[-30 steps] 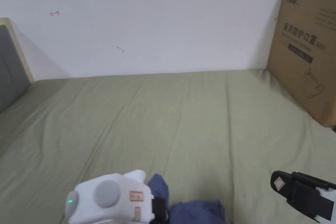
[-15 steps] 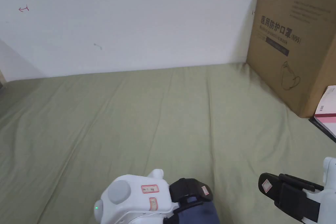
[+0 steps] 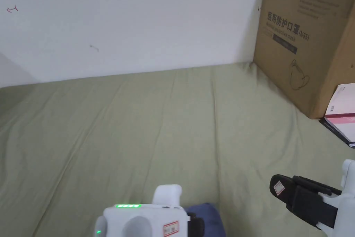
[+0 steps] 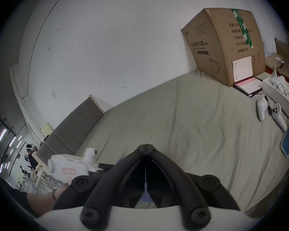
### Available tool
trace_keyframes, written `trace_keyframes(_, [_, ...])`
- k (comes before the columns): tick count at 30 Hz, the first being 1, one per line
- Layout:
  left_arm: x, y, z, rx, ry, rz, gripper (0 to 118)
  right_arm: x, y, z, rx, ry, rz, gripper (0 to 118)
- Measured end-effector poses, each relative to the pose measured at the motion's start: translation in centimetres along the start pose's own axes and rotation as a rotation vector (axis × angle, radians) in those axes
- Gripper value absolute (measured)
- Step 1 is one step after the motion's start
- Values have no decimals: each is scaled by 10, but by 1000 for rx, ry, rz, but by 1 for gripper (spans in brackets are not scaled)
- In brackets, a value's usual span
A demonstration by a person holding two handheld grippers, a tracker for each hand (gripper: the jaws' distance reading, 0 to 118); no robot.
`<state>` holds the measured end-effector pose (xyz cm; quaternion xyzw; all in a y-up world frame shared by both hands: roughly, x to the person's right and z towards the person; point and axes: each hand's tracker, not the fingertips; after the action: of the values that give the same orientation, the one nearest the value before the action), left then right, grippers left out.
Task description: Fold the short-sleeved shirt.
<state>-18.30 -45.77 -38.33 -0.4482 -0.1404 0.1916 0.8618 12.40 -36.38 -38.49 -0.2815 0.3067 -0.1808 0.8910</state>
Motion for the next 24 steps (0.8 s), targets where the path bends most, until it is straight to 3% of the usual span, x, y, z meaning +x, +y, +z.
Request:
trace_keyframes(5, [-9, -8, -73, -143, 96, 33, 2, -1, 1, -1, -7, -12, -4, 0])
trace_keyframes(10, [-9, -6, -86, -162, -15, 61, 2, 0, -5, -4, -28, -27, -2, 0])
trace_keyframes(13, [-20, -7, -70, -155, -185, 224, 3, 2, -10, -8, -57, -24, -40, 0])
trace_keyframes(15, [-20, -9, -40, -55, -207, 256, 3, 1, -10, -8, -70, -11, -58, 0])
trace_keyframes(18, [-12, -2, 28, 190, -120, 113, 3, -10, -2, -2, -49, 1, -16, 0])
trace_keyframes(24, [5, 15, 168, 725, 234, -127, 3, -52, 34, 23, 203, 5, 125, 0])
